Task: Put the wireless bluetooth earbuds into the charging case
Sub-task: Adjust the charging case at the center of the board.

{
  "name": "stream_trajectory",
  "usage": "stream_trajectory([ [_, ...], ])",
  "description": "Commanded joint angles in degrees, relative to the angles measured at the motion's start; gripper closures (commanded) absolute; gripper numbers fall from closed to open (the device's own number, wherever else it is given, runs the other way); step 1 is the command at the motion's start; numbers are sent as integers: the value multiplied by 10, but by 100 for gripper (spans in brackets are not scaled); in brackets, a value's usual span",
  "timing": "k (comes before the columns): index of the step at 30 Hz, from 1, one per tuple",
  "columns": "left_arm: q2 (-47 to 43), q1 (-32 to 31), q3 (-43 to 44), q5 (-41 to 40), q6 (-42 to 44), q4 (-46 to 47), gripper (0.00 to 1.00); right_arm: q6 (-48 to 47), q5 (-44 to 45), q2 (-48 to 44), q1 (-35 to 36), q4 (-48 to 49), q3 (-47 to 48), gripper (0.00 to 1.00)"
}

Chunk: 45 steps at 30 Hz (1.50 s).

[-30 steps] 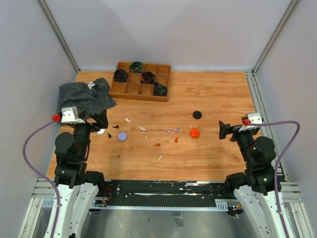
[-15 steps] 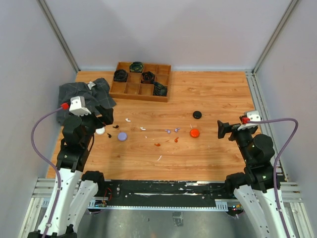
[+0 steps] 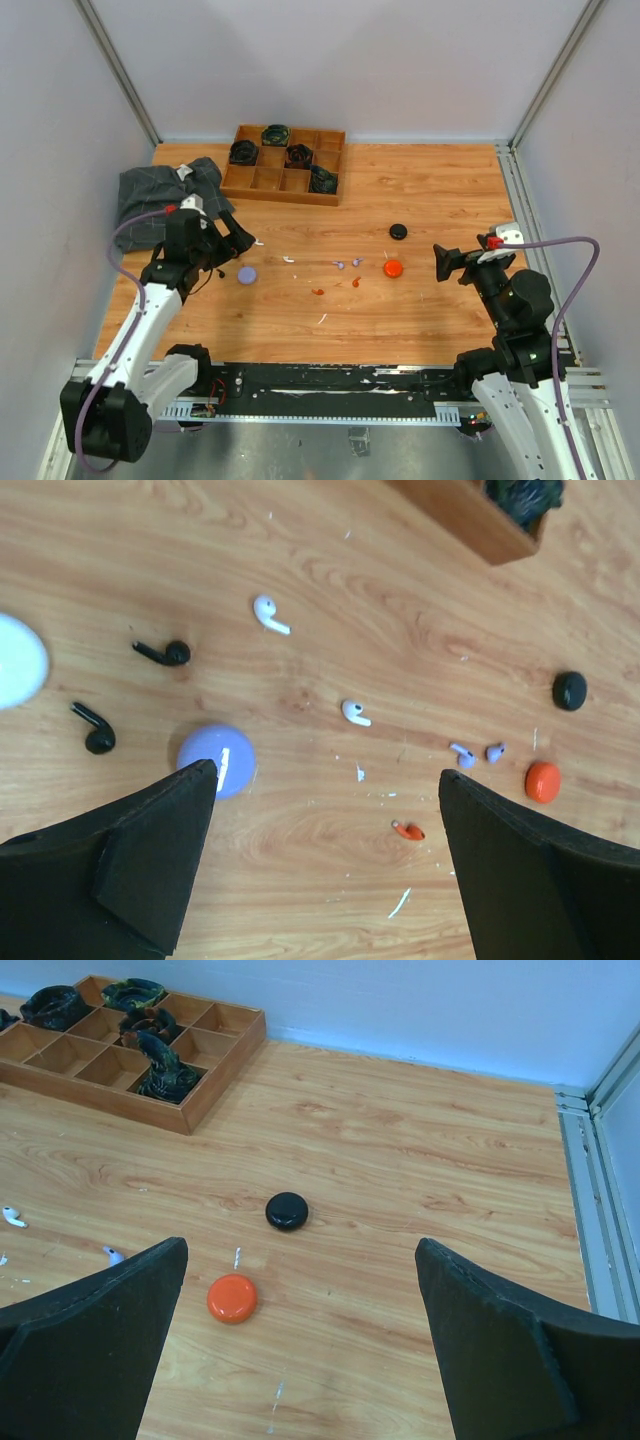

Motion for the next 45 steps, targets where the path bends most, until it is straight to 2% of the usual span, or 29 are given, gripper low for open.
stream_trajectory([
  [1,60,3,-11,50,-28,31,3,3,-7,-12,-9,12,-2,1],
  [15,218,3,-20,12,-26,79,6,16,-22,-32,-3,21,-10,1],
  [25,275,-10,-22,9,-12,101,9,18,-15,-23,-3,21,-10,1],
  [34,332,-59,18,11,10,94,13,18,-6,-22,-3,20,-10,1],
  [45,342,-130,70,-58,46,44,14,17,-1,-26,-2,20,-9,1],
])
